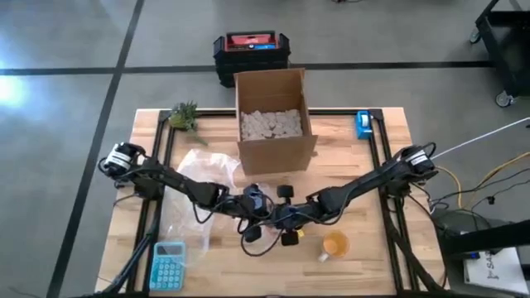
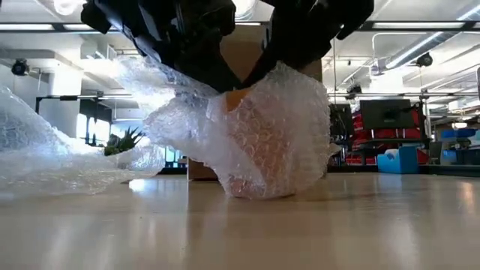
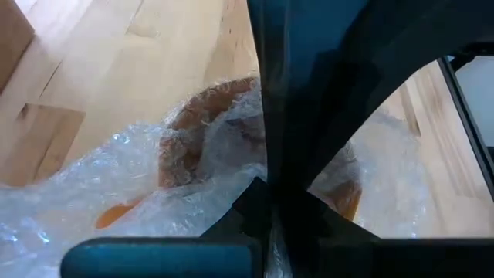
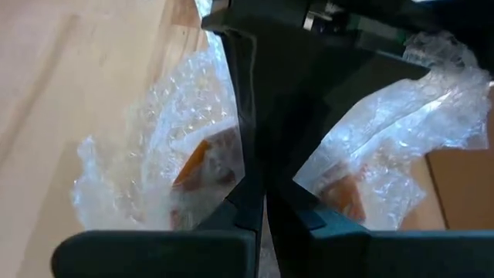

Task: Wrap mug
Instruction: Wrap the orange mug with bubble wrap

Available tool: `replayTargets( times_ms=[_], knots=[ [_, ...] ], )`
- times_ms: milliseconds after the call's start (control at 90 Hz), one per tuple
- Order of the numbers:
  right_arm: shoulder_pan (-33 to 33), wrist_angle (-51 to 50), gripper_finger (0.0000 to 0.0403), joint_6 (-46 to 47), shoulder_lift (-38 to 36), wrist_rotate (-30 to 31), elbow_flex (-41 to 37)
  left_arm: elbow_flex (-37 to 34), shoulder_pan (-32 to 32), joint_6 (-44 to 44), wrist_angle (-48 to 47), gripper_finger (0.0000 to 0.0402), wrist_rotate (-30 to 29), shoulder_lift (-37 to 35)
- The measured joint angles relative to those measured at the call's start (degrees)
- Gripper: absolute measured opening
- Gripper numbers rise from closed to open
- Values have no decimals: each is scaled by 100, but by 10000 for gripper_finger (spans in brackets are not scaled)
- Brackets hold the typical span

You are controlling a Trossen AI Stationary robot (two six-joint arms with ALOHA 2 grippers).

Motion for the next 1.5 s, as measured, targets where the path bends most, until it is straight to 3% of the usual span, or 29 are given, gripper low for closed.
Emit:
replayTargets(
  times_ms=[389, 778, 1011, 1133, 1344, 1433, 1500],
  knots=[
    [-2, -54, 2, 0, 21, 2, -20, 22, 4, -68, -152, 12, 16, -13],
    [-4, -246, 2, 72, 51, -28, -76, 82, 4, 66, -168, 134, 236, -264],
    [-4, -232, 2, 83, 44, -3, -96, 268, 4, 404, -449, 175, 236, -777],
    [-4, -221, 2, 76, 44, -2, -96, 454, 4, 184, -1242, 178, 160, -1241],
    [-4, -200, 2, 83, 42, 2, -96, 366, -132, -793, -3143, 156, -788, -1808],
    [-4, -194, 2, 80, 42, 0, -96, 18, -202, -1067, -3245, 144, -778, -1788],
    [-4, -180, 2, 72, 40, 2, -96, -298, -221, -1099, -2753, 135, -480, -1606]
  ],
)
